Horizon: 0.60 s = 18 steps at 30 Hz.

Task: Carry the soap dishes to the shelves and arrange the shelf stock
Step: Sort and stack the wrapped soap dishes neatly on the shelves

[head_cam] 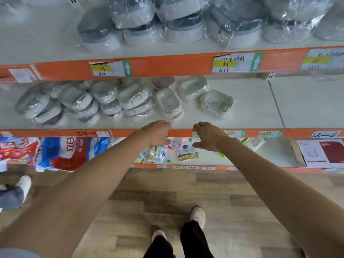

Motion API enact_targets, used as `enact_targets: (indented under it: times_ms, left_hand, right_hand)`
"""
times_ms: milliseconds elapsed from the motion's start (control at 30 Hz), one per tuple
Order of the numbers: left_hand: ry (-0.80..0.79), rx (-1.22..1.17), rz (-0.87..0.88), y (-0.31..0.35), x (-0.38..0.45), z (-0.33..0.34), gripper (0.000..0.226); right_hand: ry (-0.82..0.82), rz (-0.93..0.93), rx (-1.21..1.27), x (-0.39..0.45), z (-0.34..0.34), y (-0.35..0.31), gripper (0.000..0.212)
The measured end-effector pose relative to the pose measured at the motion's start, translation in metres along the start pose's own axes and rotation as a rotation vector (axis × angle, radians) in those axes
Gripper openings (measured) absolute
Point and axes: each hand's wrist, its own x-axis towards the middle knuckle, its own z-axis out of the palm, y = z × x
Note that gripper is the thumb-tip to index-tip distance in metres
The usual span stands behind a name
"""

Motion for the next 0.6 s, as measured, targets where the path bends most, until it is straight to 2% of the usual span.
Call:
enact_targets:
  times_ms: [133, 500, 600]
  left_hand:
    - [0.043, -0.044, -0.016, -0.016, -0.042, -0.001, 0.046]
    - [0.272, -0.241, -0.163, -0.091, -0.207, -0.014, 0.045]
    - [0.355, -0.286, -0.195, -0.11, -0.25, -0.022, 0.051]
  right_hand:
    - [0.017, -0.04, -0.003, -0.006, -0.004, -0.039, 0.051]
    - [0.075, -0.229, -0.054, -0.033, -0.021, -0.192, 0.055]
    - [0.105, -0.267, -0.08, -0.043, -0.034, -0.229, 0.056]
